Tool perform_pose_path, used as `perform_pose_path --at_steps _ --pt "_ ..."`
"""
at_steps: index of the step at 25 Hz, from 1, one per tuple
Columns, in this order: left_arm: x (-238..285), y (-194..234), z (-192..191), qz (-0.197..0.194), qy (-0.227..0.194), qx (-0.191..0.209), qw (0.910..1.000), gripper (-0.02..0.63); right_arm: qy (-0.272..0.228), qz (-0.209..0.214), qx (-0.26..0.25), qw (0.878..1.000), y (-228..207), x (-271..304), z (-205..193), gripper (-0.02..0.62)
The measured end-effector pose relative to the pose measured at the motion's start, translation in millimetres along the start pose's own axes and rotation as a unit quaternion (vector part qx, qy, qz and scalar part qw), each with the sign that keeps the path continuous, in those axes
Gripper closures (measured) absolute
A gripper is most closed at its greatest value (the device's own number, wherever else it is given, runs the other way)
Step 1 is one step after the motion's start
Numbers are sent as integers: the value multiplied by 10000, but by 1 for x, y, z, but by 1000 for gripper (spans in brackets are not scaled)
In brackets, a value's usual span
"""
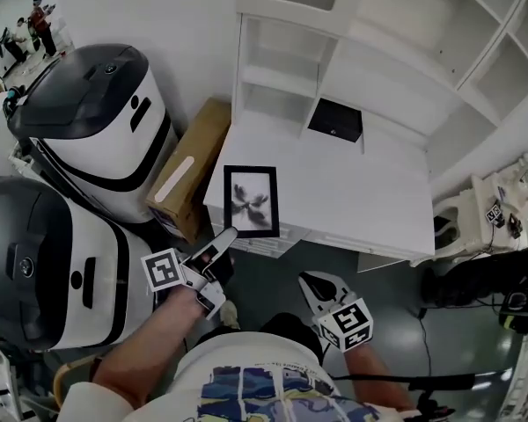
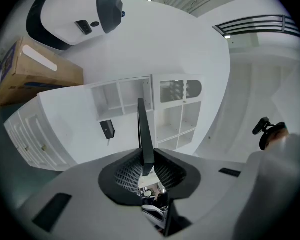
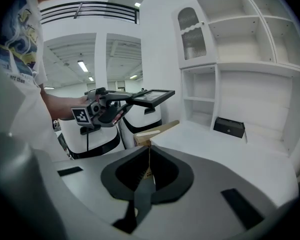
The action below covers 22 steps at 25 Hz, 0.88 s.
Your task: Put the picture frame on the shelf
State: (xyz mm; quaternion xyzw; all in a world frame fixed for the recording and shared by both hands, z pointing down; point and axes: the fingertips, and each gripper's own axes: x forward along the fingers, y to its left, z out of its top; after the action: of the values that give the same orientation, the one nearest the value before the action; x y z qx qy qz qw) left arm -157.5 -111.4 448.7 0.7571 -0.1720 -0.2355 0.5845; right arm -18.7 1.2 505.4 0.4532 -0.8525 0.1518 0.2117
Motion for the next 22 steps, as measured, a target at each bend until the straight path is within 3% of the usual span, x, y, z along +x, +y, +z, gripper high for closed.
perform_pose_path --at_steps 4,11,22 --pt "16 10 35 -98 -48 -75 9999 532 158 20 -16 9999 2 19 5 568" --pt "64 23 83 -152 -212 56 9996 532 119 62 18 9999 -34 46 16 568" --pt "156 50 137 -23 -606 120 9981 532 39 615 -334 9975 -125 91 61 568"
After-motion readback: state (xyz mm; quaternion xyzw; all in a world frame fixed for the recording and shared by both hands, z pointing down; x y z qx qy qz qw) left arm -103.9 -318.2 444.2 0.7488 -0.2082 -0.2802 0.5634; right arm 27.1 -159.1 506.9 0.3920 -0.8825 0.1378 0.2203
